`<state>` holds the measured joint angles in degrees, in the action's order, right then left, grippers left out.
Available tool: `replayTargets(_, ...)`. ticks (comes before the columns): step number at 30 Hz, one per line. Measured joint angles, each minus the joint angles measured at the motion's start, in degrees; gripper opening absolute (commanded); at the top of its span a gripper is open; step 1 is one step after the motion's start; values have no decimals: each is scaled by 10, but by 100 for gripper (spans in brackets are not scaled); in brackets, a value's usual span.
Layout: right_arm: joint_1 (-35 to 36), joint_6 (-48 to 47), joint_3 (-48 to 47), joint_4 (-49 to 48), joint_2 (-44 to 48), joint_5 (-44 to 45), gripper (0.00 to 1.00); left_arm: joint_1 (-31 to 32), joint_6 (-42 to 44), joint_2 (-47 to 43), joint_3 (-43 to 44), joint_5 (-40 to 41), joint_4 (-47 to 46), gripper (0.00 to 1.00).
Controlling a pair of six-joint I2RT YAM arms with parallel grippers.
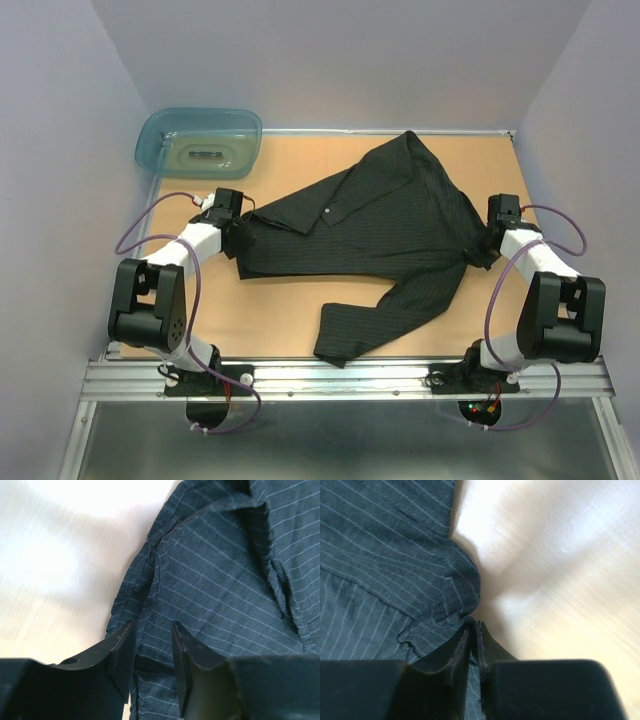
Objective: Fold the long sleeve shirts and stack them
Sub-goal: Flatten the shirt out
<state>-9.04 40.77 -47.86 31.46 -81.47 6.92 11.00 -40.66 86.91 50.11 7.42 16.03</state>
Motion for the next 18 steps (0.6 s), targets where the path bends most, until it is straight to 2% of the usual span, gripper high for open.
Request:
replayTargets(4, 0, -3, -1, 0, -6, 17, 35, 0, 4, -11, 4, 10, 3, 65)
replayTargets(5, 0, -7, -4, 2, -6, 21, 45, -1, 5, -21, 4, 13, 7, 68)
replayTargets(6, 0, -11, -6, 2, -6, 23, 51, -2, 5, -33, 4, 17, 12, 72)
replayTargets(11, 0, -43, -22, -1, 22, 19, 79, -2, 10, -127, 2, 27, 31, 80)
replayTargets(18, -1, -68, 3, -1, 154, -32, 82, -1, 8, -271, -50, 5, 57, 80)
